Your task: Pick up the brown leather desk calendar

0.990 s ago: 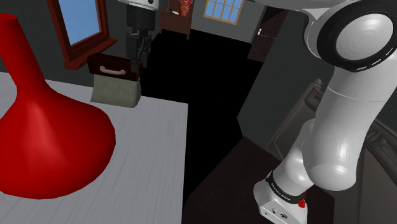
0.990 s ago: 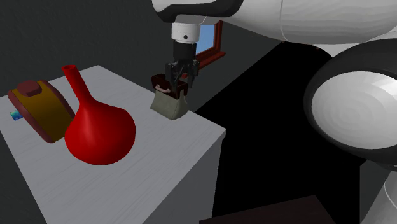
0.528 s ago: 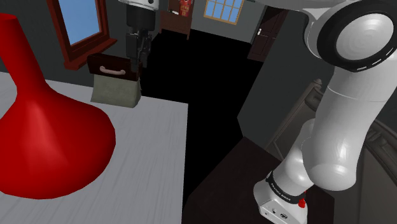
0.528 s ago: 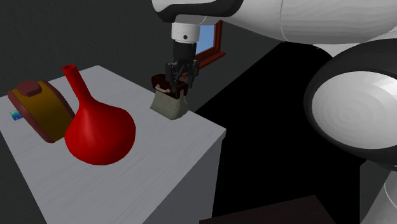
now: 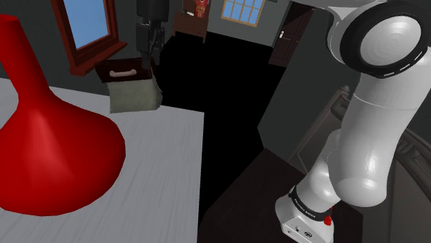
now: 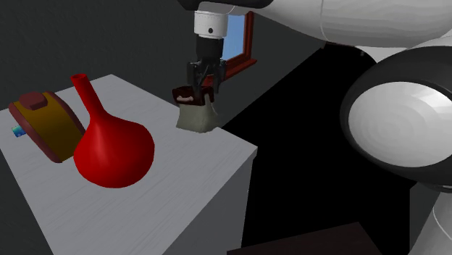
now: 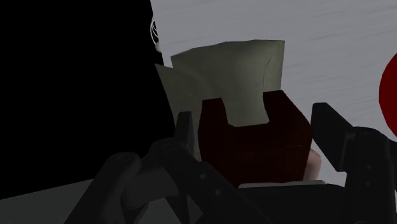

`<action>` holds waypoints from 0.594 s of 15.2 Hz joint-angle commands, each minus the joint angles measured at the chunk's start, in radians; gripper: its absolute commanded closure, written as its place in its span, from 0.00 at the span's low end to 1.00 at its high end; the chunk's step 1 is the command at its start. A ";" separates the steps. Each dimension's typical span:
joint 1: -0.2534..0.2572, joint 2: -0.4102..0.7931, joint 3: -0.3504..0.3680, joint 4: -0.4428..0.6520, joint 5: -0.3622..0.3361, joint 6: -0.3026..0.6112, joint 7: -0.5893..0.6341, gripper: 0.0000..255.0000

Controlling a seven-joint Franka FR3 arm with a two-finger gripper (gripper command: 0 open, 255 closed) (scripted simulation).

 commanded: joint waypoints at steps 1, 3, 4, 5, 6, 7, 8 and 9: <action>0.001 0.009 0.001 0.046 -0.001 -0.035 0.006 1.00; 0.001 0.019 0.001 0.088 -0.001 -0.067 0.012 1.00; 0.001 0.026 0.001 0.111 -0.002 -0.083 0.014 1.00; 0.002 0.032 0.002 0.134 -0.002 -0.100 0.017 1.00; 0.002 0.039 0.002 0.159 -0.002 -0.117 0.020 1.00; 0.003 0.047 0.002 0.185 -0.003 -0.134 0.023 1.00; 0.003 0.056 0.002 0.211 -0.003 -0.152 0.026 1.00; 0.003 0.057 0.003 0.215 -0.003 -0.155 0.027 1.00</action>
